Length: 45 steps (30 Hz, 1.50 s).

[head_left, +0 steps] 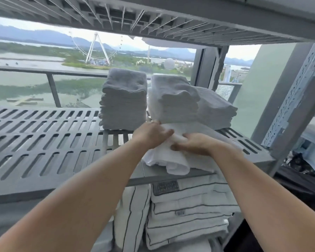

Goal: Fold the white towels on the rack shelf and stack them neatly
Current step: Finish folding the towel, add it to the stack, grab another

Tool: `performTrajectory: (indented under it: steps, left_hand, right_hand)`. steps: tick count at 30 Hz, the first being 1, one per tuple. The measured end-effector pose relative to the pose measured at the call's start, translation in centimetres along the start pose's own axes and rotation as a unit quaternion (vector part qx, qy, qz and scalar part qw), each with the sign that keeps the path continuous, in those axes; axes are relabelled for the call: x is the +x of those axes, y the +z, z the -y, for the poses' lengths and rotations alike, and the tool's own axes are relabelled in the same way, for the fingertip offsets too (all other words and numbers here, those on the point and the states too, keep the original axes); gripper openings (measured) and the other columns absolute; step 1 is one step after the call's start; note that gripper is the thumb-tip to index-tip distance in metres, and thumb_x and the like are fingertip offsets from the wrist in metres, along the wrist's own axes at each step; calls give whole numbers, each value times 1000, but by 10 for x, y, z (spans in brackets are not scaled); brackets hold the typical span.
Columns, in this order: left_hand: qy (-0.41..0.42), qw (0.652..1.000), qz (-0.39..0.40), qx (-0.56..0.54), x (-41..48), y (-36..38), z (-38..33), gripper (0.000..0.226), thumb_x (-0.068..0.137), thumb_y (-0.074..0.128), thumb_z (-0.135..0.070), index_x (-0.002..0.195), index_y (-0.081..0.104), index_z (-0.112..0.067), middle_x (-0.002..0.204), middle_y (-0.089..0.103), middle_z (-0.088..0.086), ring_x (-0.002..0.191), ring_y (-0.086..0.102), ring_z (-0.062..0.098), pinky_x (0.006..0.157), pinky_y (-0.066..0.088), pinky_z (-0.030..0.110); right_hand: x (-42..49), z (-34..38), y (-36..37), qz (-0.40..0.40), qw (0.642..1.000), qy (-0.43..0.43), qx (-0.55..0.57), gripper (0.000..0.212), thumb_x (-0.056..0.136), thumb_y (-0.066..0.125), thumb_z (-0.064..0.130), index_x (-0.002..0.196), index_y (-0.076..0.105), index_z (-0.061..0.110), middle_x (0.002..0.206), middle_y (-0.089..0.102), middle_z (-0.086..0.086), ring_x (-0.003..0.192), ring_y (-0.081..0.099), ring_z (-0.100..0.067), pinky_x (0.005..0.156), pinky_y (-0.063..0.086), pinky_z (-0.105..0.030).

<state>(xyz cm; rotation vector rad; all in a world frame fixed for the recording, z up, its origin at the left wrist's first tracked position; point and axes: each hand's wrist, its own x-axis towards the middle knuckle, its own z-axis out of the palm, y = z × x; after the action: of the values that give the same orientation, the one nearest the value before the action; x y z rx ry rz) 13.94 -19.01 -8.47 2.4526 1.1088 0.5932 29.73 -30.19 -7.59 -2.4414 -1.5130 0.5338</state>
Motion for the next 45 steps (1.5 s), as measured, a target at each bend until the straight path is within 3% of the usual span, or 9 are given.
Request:
performTrajectory:
  steps: [5, 9, 12, 17, 21, 28, 35, 41, 45]
  left_hand:
    - [-85, 964, 27, -250, -15, -6, 9, 45, 71, 85, -44, 100, 62, -19, 97, 70, 0, 88, 68, 17, 78, 62, 41]
    - [-108, 972, 37, -207, -26, -2, 17, 29, 78, 77, -37, 93, 73, -12, 87, 74, 7, 85, 71, 25, 78, 60, 40]
    - [-105, 971, 9, -214, -29, -2, 26, 24, 87, 63, -36, 92, 73, -15, 87, 75, 5, 90, 70, 26, 83, 57, 43]
    - [-130, 917, -12, -377, -36, -31, 61, 48, 97, 52, -56, 121, 64, -17, 111, 72, 7, 105, 67, 27, 94, 53, 45]
    - [-130, 903, 60, -405, -56, -80, 115, 21, 90, 72, -30, 107, 74, -18, 102, 78, 6, 94, 75, 23, 76, 61, 35]
    - [-226, 944, 76, -227, -103, -195, 196, 45, 74, 77, -33, 116, 73, -15, 114, 75, 10, 108, 70, 31, 100, 53, 49]
    - [-298, 950, 44, 77, -134, -285, 294, 43, 83, 73, -46, 124, 64, -35, 120, 66, -5, 103, 64, 17, 91, 50, 33]
    - [-279, 940, 59, 190, -115, -339, 397, 27, 80, 78, -41, 101, 62, -37, 116, 65, 1, 107, 62, 23, 96, 51, 40]
    - [-262, 932, 100, 229, -100, -383, 456, 21, 77, 82, -33, 86, 63, -35, 100, 68, -3, 96, 65, 21, 90, 54, 36]
  right_hand:
    - [-14, -4, 24, -153, 982, -31, -108, 38, 97, 44, 46, 118, 64, 20, 121, 70, -10, 111, 63, -32, 87, 49, -39]
    - [-14, 4, 50, -341, 928, -13, -150, 42, 101, 45, 49, 101, 63, 11, 92, 71, -13, 83, 68, -34, 61, 40, -33]
    - [-5, 18, 53, -385, 916, -25, -111, 26, 102, 48, 30, 98, 62, 8, 90, 71, -15, 81, 68, -34, 60, 38, -32]
    - [3, 77, 45, -291, 945, -147, -4, 27, 96, 50, 34, 93, 66, 14, 88, 72, -14, 82, 66, -36, 64, 40, -34]
    - [9, 133, 37, -151, 965, -213, 20, 16, 90, 59, 25, 77, 61, 16, 96, 72, -17, 93, 65, -35, 75, 43, -35]
    - [23, 245, 61, -1, 934, -332, 133, 10, 92, 65, 20, 85, 63, 14, 89, 64, -10, 84, 58, -24, 74, 44, -32]
    - [48, 364, 113, 17, 909, -361, 210, 14, 91, 65, 23, 97, 71, 11, 98, 71, -13, 94, 66, -32, 83, 54, -42]
    - [76, 468, 156, 77, 899, -340, 265, 14, 85, 70, 18, 92, 71, 6, 91, 72, -15, 85, 68, -31, 80, 56, -44]
    - [98, 523, 150, 221, 920, -262, 193, 30, 88, 74, 28, 104, 73, 3, 103, 74, -22, 91, 71, -36, 86, 58, -50]
